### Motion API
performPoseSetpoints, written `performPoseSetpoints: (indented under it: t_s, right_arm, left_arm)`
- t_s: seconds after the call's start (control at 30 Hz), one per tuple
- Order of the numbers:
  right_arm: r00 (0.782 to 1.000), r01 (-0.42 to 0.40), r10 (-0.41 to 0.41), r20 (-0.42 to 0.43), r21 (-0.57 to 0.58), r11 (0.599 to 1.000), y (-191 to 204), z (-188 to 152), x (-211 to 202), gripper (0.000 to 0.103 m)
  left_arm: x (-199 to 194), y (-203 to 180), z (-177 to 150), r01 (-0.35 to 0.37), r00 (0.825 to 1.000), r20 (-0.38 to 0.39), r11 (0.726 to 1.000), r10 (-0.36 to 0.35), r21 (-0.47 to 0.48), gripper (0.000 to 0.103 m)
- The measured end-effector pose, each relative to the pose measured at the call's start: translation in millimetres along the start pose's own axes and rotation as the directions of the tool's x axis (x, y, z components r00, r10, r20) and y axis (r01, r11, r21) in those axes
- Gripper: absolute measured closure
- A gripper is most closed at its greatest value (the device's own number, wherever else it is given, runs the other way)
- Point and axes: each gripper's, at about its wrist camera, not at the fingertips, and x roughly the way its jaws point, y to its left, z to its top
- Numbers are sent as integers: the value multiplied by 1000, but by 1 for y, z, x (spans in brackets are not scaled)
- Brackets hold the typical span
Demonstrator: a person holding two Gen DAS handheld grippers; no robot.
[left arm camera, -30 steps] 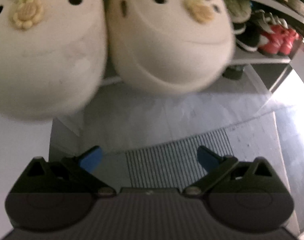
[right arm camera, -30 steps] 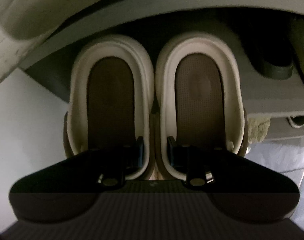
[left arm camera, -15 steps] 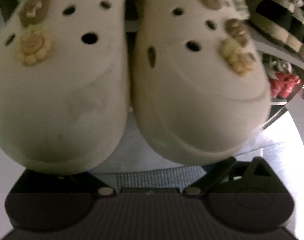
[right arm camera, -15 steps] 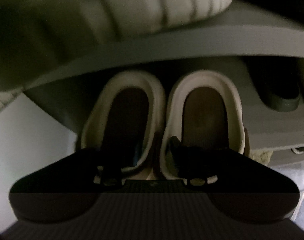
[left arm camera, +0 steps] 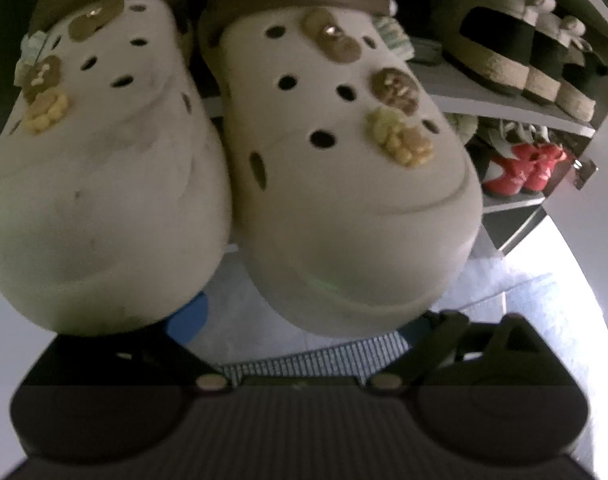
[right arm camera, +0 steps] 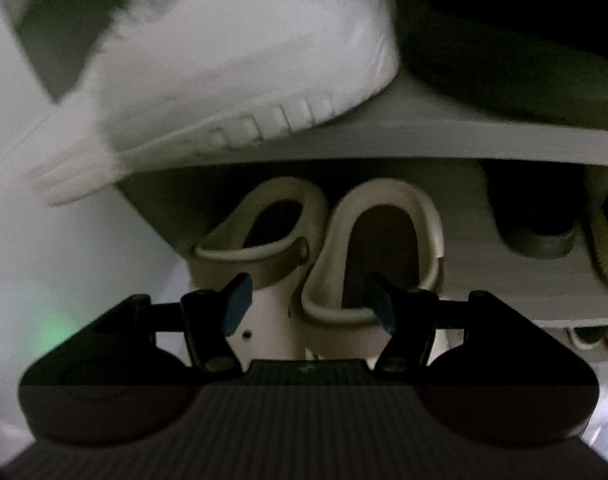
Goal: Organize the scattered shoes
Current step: 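Push the clogs onto the shelf beneath the white sneakers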
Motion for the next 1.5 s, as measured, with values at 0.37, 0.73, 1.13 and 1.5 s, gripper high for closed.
performPoseSetpoints:
  t_s: [0.37,0.73,1.13,1.5]
  right_arm:
    - [992,-103,123,29,746,658,-114,-98,-23,37]
    - [969,-209,220,114,855,475,-104,-120,-6,49]
    - [971,-209,218,101,803,558,-109,-62,37,55]
    - [962,-230,256,89,768,598,-101,-57,24,53]
  left_arm:
    - [-10,-4,15,25,999,-25,999,-24,32,7]
    - [-4,13,57,35,992,-125,988,-16,152,7]
    - [15,55,101,7,992,-129,1000,-8,-10,7]
    - [3,58,75,-31,992,-124,997,22,-68,7]
